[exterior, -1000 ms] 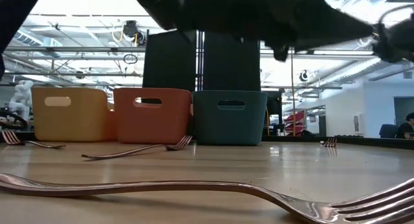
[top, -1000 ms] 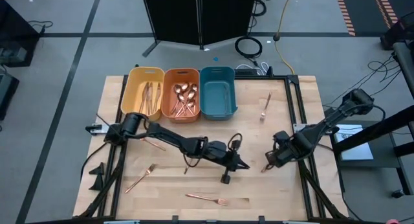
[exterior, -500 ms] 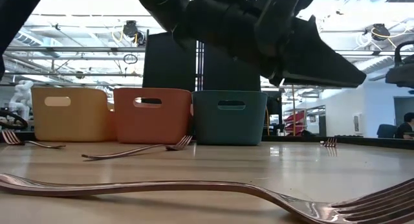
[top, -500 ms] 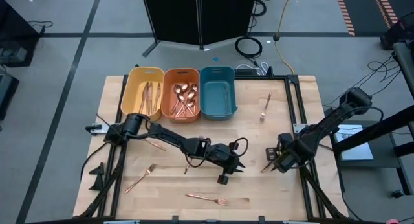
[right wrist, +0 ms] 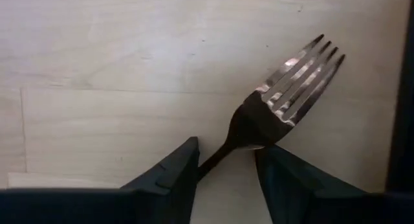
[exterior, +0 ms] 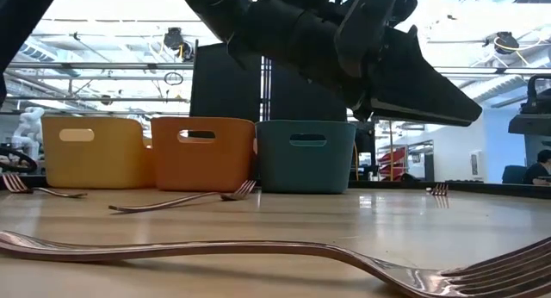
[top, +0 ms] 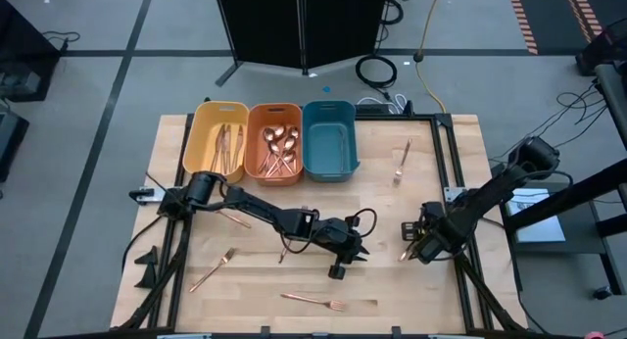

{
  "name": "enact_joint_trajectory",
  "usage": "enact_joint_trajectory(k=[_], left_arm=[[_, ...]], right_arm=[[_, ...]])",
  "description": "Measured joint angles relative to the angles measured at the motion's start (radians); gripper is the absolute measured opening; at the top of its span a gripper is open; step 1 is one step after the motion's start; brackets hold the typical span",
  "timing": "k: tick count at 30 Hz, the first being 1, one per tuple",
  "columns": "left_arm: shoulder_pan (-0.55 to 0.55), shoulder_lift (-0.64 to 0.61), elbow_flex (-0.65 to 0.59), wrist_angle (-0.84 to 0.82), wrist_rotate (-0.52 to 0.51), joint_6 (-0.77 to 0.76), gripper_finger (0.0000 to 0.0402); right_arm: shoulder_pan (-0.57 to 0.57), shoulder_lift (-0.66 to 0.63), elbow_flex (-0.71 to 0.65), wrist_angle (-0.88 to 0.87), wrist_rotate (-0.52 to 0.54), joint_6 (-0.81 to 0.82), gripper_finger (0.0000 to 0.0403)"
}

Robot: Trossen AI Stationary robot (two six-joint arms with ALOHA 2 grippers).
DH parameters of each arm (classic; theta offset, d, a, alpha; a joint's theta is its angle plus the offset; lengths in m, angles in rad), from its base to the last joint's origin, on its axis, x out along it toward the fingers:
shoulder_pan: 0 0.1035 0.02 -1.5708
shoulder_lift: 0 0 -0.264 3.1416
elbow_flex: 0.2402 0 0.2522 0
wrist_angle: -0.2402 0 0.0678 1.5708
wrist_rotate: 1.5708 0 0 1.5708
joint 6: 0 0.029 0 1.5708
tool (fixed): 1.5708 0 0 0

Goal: Sort silverware
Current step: Put the gold fork into the blue bin

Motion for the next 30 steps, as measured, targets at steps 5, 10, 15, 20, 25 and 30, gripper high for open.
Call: enact_joint_trajectory(k=[5,10,15,20,25,30], left_arm=[[0.001,-0.027,0.0,-0.004,0.036,-0.001,0.0084],[0.024,-0.081,-0.006,-0.034,0.188,-0.038,0.0084],[0.053,-0.101,-0.047,0.075,0.326,-0.124,0.0084],[0.058,-0.102,-0.148,0.325,0.336,-0.274,0.0084],[0.06,-0.1,-0.208,0.483,0.305,-0.418,0.0084],[0.058,-0.099,-0.221,0.491,0.191,-0.445,0.0084]], right_arm=[[0.0,0.026,0.0,0.031,0.039,-0.033,0.006],[0.001,0.029,0.011,0.044,0.073,-0.104,0.001],[0.0,0.033,0.106,-0.009,0.229,-0.178,0.0003],[0.001,0.033,0.237,-0.052,0.478,-0.319,0.0001],[0.002,0.033,0.35,-0.033,0.77,-0.481,0.0001],[0.002,0.033,0.426,0.084,0.925,-0.715,0.0]])
